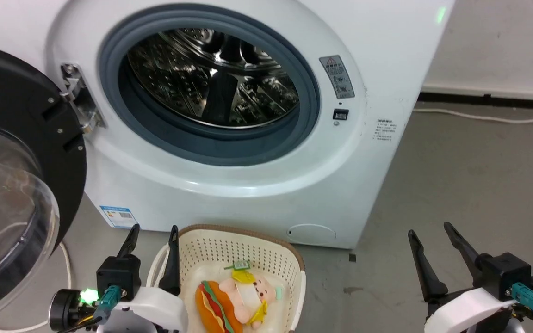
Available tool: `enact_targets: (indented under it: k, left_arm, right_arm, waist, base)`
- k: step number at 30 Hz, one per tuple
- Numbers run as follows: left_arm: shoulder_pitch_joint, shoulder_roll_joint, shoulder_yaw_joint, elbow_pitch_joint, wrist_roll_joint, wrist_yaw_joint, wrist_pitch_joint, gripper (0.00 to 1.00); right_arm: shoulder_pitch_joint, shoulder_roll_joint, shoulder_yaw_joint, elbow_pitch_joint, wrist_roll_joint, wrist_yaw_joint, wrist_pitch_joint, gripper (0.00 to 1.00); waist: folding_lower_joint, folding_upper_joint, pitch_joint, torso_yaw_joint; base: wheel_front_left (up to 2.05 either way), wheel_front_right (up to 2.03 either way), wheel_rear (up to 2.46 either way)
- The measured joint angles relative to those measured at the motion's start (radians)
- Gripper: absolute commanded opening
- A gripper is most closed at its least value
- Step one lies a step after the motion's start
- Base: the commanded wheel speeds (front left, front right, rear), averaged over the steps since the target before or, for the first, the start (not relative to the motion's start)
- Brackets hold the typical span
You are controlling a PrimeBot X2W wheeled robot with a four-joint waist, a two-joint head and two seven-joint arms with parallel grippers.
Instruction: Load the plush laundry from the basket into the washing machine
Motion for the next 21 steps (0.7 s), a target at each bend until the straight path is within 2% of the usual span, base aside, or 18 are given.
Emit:
enact_targets:
  k: [9,21]
  left_arm:
    - [-0.034,0.011,-0.018,0.062,0.000,-0.015,-0.020,1.00]
    - [-0.111,0.062,-0.035,0.217,-0.019,-0.037,-0.026,1.00]
  right_arm:
    - [-0.022,0.000,-0.004,-0.012,0.022,0.000,-0.021,1.00]
    - [-0.048,0.000,0.011,-0.031,0.077,0.000,-0.049,1.00]
  waist:
    - [0.0001,0.0000,0.067,-0.028]
    - [0.0001,0.0000,0.181,-0.095]
  base:
    - [0.00,0.00,0.00]
    - [0.00,0.00,0.00]
